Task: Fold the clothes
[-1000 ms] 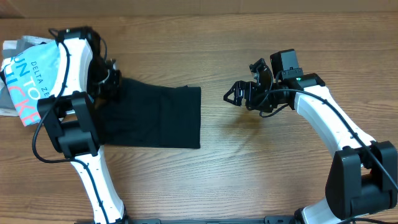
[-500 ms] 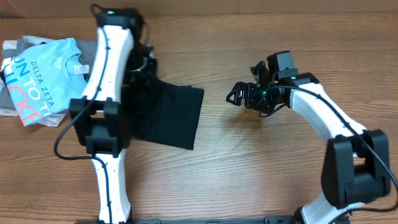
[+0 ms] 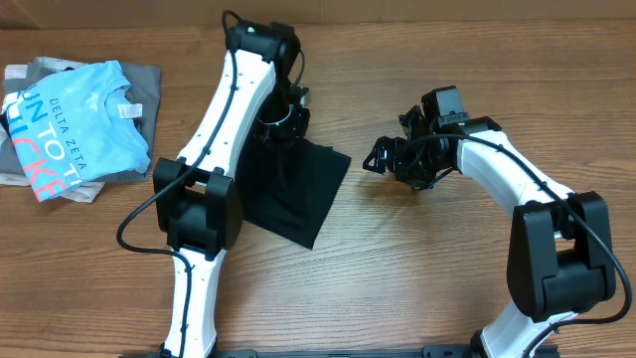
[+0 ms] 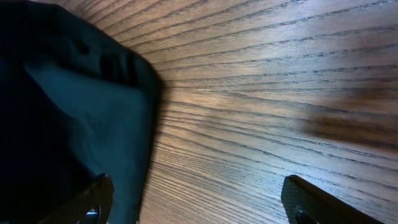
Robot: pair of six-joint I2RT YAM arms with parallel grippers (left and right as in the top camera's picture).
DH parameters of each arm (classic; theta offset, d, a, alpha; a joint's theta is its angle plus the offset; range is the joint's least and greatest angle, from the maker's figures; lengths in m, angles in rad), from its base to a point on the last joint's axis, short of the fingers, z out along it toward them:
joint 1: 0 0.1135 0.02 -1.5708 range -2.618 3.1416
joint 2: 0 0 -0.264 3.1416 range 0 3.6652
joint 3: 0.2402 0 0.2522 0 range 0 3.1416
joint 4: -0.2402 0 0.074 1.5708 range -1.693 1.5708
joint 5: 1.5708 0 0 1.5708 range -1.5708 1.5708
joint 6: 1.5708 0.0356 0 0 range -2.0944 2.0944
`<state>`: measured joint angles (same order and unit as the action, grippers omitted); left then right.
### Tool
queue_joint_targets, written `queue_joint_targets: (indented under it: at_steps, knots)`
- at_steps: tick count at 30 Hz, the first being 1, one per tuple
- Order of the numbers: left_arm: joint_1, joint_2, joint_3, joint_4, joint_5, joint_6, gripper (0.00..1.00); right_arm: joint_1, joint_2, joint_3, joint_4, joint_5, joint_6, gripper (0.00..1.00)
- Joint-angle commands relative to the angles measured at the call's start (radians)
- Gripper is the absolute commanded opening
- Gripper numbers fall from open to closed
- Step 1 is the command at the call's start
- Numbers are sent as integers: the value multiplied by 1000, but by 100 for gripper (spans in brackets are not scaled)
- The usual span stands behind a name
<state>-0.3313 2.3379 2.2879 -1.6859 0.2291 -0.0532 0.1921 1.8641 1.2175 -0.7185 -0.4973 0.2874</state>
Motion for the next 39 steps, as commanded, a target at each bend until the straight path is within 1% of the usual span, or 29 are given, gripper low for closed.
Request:
queue_joint_targets:
  at_steps: [1,3,5,13,17,20,22,25,28,32,36,39]
  knots:
    - [-23,-3,24,0,27,-14,16,3,3,6,3,-1,5,90]
    - [-34,-3,24,0,27,-14,20,3,3,6,3,-1,5,90]
    - [-42,-3,24,-1,28,-14,22,3,3,6,3,-1,5,91]
    - [-84,-3,23,-4,39,-14,21,3,3,6,7,0,6,91]
    - [-119,-3,20,-3,60,-14,22,3,3,6,26,0,24,91]
    - [-146,-3,17,-2,66,-14,29,3,3,6,35,0,29,91]
    - [-165,-3,12,1,101,-2,35,3,3,6,37,0,29,91]
    - [-190,-3,10,11,162,24,34,3,3,6,37,0,29,91]
    - [-201,-5,16,16,161,24,33,3,3,6,37,0,29,91]
    - [-171,-15,42,11,153,24,33,3,3,6,37,0,29,91]
    - [-94,-55,106,-3,152,31,32,3,3,6,37,0,29,91]
    - [-13,-98,162,-4,142,29,36,3,3,6,45,0,33,91]
